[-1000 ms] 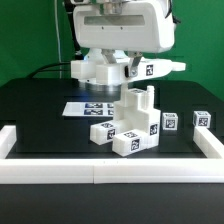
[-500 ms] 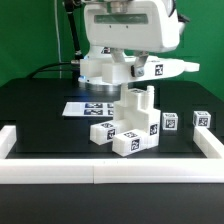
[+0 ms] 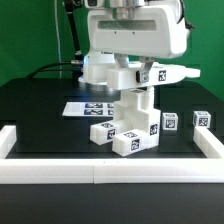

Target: Assemble chair

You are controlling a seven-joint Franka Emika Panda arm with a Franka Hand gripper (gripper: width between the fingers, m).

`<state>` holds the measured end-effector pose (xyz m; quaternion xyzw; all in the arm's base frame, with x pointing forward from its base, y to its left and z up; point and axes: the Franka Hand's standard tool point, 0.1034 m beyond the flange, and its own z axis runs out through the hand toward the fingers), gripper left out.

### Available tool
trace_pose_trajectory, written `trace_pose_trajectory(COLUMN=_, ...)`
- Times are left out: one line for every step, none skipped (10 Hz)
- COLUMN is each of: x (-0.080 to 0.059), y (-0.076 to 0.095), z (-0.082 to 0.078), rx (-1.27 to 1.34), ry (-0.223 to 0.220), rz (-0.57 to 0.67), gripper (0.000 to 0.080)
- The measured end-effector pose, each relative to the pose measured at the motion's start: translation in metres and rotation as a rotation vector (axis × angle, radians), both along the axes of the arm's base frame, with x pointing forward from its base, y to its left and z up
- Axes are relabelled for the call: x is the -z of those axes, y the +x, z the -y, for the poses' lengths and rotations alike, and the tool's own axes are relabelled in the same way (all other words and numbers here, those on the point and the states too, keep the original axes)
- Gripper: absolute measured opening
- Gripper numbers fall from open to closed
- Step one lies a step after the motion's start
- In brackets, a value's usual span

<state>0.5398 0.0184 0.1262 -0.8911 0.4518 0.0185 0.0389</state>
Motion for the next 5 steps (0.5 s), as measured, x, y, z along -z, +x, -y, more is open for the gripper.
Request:
trace_pose_trajectory(x=0.0013, y=-0.0005, z=-0.002, rx=-0.001, ry=0.0, rz=-0.003, gripper=0.029)
trace_pose_trajectory(x=0.0019, y=-0.0011, z=-0.0021, rx=0.001, ry=0.0, rz=-0.004, gripper=0.029)
trace_pose_trajectory(x=0.0032, y=-0.0029, z=-0.001, rx=0.004, ry=0.0, rz=-0.008, gripper=0.029)
trace_pose_trajectory(x=0.0033, y=-0.0037, z=-0.001, rx=0.002, ry=0.0, rz=-0.008, gripper=0.029)
trace_pose_trajectory(x=0.0034, y=-0.0041, z=-0.0015, rx=0.002, ry=0.0, rz=-0.008, gripper=0.029)
